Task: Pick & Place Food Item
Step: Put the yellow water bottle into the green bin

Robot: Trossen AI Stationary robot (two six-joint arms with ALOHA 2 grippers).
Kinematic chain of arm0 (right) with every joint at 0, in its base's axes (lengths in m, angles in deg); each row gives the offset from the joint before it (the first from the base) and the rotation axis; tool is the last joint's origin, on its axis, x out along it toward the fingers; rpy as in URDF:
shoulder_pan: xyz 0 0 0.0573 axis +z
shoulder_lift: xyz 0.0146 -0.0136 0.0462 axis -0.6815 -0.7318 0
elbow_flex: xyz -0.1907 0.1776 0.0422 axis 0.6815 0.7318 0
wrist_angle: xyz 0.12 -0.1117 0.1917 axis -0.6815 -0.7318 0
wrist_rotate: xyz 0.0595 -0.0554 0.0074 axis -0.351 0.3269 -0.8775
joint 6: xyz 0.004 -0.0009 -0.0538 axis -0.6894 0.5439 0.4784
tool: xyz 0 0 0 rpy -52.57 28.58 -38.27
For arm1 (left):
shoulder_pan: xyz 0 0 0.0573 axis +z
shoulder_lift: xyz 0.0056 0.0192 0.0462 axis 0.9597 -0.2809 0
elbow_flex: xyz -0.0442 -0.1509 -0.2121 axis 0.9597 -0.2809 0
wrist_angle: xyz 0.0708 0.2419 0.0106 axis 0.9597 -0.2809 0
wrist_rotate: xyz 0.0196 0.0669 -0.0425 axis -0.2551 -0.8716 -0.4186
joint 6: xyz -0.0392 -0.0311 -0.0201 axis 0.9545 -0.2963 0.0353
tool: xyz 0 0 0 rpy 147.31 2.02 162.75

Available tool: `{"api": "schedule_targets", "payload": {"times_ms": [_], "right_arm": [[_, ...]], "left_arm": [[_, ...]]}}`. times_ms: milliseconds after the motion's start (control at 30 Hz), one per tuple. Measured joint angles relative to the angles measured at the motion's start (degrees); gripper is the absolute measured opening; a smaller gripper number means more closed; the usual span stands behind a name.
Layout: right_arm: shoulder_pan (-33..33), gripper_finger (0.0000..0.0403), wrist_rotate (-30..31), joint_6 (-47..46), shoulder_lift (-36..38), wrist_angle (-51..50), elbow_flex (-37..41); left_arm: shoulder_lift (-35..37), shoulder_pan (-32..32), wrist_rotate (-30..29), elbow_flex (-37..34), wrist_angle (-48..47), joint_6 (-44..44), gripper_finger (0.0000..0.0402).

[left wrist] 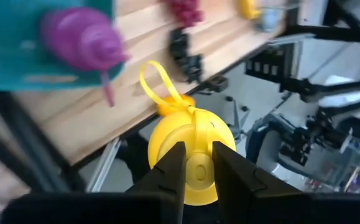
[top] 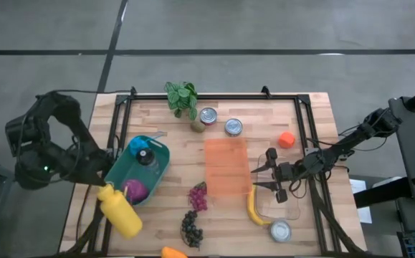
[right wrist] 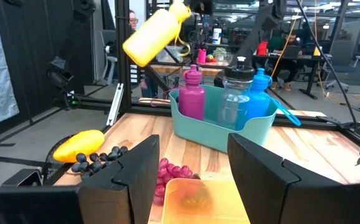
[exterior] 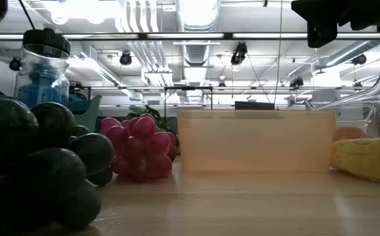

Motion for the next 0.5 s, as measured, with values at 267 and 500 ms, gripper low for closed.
{"api": "schedule_targets", "payload": {"times_ms": [267, 500], "right_arm": [[0.0, 0.0189, 0.0, 0.0, 0.0, 0.0, 0.0], [0.0, 0.0189, 0.0, 0.0, 0.0, 0.0, 0.0]], "left_arm": [[-4.0, 5.2, -7.4, 8.1, 0.0, -24.4, 0.0067], [-3.6, 12.8, -12.7, 11.4, -0.1, -47.0, 0.0067]]}}
